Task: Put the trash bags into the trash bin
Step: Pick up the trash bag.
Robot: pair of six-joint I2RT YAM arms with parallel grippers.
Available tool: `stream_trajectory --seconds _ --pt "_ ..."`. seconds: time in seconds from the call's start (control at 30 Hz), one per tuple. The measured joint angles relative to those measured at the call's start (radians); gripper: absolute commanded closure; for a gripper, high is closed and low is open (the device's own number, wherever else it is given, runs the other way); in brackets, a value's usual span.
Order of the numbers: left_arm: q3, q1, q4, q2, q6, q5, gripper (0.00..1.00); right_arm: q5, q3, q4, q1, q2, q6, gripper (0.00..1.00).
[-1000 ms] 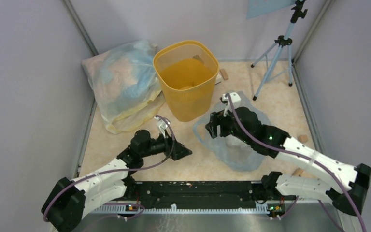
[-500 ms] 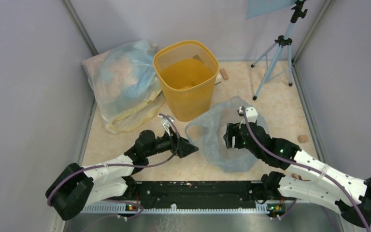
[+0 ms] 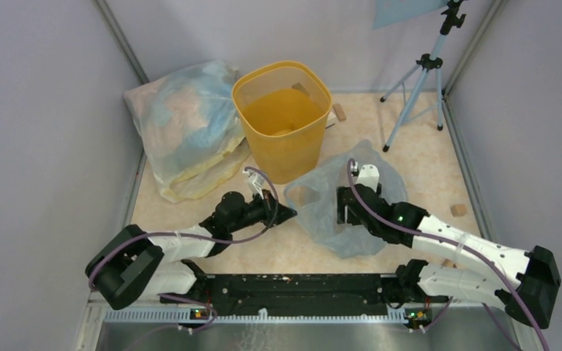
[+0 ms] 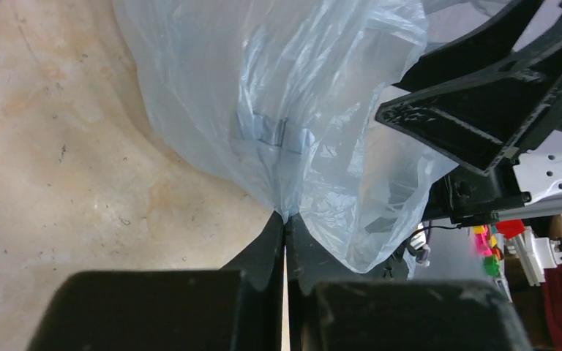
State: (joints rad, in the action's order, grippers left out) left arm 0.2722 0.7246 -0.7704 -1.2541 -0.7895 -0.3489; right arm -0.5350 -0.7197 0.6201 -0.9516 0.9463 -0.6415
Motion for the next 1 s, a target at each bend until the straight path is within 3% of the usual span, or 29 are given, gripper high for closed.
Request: stream_trajectory --seconds 0.23,0.3,0.4,0.5,0.73,1.0 --pt "-0.015 0.010 0.010 0.074 0.018 -0.004 1.00 0.008 0.039 -0.060 0.000 0.116 -0.052 0.22" --pt "-0.033 0.018 0.007 0.079 0.022 -0.008 1.00 0.007 0.055 -0.073 0.001 0.142 -0.070 0.23" --pt "-0.060 0.028 0.008 0.078 0.029 -0.016 1.00 0.004 0.081 -0.113 0.022 0.200 -0.088 0.46" --pt "-0.078 0.034 0.008 0.078 0.033 -0.024 1.00 -0.027 0.104 -0.140 0.058 0.237 -0.114 1.00" --pt "-0.080 0.042 0.026 0.075 0.060 -0.024 1.00 -0.027 0.100 -0.137 0.068 0.122 -0.048 1.00" --pt "-0.029 0.057 0.121 0.003 0.131 0.026 1.00 0.301 -0.005 -0.212 0.068 -0.293 0.106 1.00"
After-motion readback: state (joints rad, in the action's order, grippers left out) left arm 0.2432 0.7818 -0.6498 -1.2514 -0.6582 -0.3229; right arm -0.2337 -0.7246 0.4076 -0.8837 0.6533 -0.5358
